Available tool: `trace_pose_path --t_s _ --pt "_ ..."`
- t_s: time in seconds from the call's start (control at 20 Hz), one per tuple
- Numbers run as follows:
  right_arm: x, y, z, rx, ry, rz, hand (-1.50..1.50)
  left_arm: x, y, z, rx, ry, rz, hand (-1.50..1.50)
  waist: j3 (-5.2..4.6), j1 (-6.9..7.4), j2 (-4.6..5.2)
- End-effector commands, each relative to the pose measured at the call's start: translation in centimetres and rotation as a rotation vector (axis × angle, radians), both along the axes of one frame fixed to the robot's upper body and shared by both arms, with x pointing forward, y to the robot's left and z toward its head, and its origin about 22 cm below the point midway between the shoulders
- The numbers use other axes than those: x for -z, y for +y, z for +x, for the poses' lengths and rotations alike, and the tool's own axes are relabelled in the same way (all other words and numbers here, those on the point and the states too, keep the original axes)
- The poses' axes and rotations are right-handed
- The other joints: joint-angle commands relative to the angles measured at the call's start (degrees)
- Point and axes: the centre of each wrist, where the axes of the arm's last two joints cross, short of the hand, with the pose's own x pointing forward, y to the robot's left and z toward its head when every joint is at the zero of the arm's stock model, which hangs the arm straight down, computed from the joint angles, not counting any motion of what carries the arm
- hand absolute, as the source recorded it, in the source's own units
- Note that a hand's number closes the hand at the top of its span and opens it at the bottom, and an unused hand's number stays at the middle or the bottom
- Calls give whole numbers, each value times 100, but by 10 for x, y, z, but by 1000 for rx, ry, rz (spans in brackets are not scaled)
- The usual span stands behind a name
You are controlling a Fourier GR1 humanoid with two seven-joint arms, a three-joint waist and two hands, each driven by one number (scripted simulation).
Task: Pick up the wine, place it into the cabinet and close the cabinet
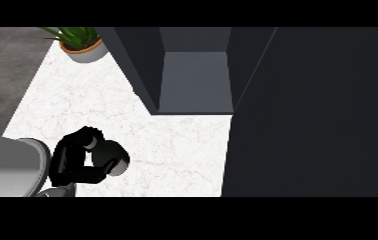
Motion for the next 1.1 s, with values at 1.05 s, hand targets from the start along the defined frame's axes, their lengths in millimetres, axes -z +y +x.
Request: trace_pose_path --t_s 1.05 --pt "-14 -6 -6 -52 -33 62 -150 -150 -81 10 173 -121 -27 150 -5 16 8"
